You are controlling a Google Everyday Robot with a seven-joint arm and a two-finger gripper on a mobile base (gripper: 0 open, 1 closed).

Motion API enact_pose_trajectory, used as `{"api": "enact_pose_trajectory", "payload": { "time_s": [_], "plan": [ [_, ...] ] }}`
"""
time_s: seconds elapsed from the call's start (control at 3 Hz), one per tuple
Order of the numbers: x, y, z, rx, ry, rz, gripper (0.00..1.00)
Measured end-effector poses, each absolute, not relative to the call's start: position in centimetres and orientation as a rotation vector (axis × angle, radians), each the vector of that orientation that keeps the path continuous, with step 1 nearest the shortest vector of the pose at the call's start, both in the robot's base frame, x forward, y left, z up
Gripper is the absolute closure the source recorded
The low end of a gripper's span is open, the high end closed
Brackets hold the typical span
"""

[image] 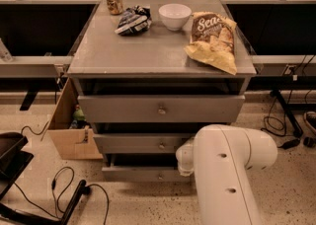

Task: Open bottom drawer

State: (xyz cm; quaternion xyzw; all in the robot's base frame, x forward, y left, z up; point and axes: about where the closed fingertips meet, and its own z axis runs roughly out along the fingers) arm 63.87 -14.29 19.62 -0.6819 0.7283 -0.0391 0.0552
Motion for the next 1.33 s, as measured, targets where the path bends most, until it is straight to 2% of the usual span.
{"api": "enact_pose_trajectory", "payload": {
  "time_s": [1.33],
  "plan": [
    [62.2, -15.1, 19.8, -2.08, 2.251, -0.089, 1.0]
  ]
}}
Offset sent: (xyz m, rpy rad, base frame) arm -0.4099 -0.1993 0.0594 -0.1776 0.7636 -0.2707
